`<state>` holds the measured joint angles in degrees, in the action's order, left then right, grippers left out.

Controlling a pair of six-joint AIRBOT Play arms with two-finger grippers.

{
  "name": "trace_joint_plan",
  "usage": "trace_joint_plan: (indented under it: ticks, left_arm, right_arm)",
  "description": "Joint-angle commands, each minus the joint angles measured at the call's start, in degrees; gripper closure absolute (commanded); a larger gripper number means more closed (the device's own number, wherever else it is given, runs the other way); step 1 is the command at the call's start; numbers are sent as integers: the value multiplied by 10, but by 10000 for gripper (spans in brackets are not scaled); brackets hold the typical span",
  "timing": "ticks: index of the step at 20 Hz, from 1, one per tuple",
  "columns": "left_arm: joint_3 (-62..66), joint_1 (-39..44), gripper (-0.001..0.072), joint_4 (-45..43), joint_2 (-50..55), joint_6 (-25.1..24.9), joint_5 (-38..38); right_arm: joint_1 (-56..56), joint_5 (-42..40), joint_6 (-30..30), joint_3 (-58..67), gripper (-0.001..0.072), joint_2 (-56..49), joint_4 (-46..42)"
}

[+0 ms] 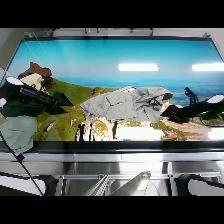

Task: Fold the shirts.

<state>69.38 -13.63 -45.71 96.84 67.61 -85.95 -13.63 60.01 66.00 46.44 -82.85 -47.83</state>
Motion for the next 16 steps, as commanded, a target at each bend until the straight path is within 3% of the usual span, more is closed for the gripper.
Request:
trace_joint_plan:
  ticks: [1, 2, 3, 4, 5, 6, 8, 14, 16]
  left_arm:
    - [-32, 3, -13, -6, -2, -11, 28]
    - [-32, 3, -13, -6, -2, -11, 31]
    - [-32, 7, -13, -6, -2, -11, 36]
    - [-32, 12, -13, -6, -2, -11, 39]
    - [-32, 20, -13, -6, -2, -11, 46]
    - [-32, 32, -13, -6, -2, -11, 57]
    - [-31, 60, -13, -1, 3, -11, 81]
    - [15, 139, -13, 45, 108, -11, 56]
    - [45, 159, 117, 52, 135, -12, 45]
  right_arm:
    - [47, -48, -23, -7, 170, -38, 48]
    - [52, -47, -36, -3, 265, -47, 68]
    - [55, -46, -46, -1, 282, -54, 88]
    - [55, -45, -64, -1, 427, -56, 111]
    - [55, -41, -88, -1, 636, -55, 136]
    - [55, -36, -106, -1, 694, -54, 156]
    - [55, -30, -123, -1, 694, -46, 177]
    - [55, -21, -125, -1, 695, -9, 180]
    - [55, -18, -125, -1, 694, 5, 179]
